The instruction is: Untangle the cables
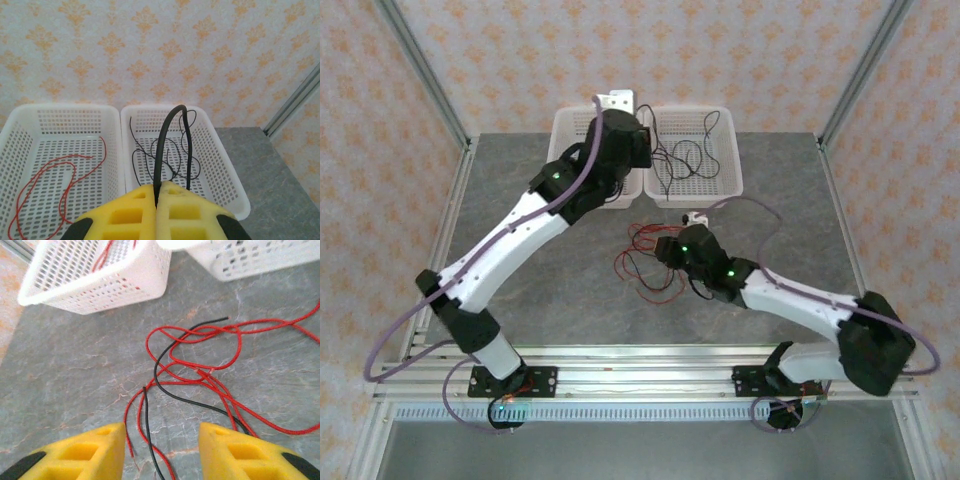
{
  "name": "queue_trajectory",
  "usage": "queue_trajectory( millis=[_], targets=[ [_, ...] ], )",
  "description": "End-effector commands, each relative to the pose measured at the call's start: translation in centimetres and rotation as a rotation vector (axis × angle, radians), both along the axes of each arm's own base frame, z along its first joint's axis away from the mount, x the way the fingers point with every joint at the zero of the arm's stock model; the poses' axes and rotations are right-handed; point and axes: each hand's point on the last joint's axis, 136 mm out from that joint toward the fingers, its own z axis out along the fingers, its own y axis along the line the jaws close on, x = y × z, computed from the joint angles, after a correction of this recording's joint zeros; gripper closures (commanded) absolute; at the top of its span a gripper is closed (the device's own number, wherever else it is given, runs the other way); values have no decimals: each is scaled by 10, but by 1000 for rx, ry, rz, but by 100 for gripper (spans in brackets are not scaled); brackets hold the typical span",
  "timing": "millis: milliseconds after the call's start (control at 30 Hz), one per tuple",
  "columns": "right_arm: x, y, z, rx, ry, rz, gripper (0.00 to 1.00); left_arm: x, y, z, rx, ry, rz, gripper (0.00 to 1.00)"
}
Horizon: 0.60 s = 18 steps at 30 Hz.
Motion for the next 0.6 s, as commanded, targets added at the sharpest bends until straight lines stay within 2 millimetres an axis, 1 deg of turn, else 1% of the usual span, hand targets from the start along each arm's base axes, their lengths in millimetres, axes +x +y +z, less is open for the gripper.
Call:
queue_trajectory(
  millis=[0,100,200,367,567],
  targets=[
    [-15,-34,-2,-102,-2,-39,58,23,-5,14,9,-58,7,100],
    [-27,-56,2,-125,-5,-73,57,49,-16,9,9,-77,3,100],
    [-39,-71,0,-120,2,-98,57,76,-24,0,17,-104,12,100],
    [-51,-86,-8,-91,19,-136,58,123,-44,-40,87,-133,-12,100],
    [-56,-90,-11,-80,33,-149,58,166,-63,-94,139,-150,-45,100]
  ],
)
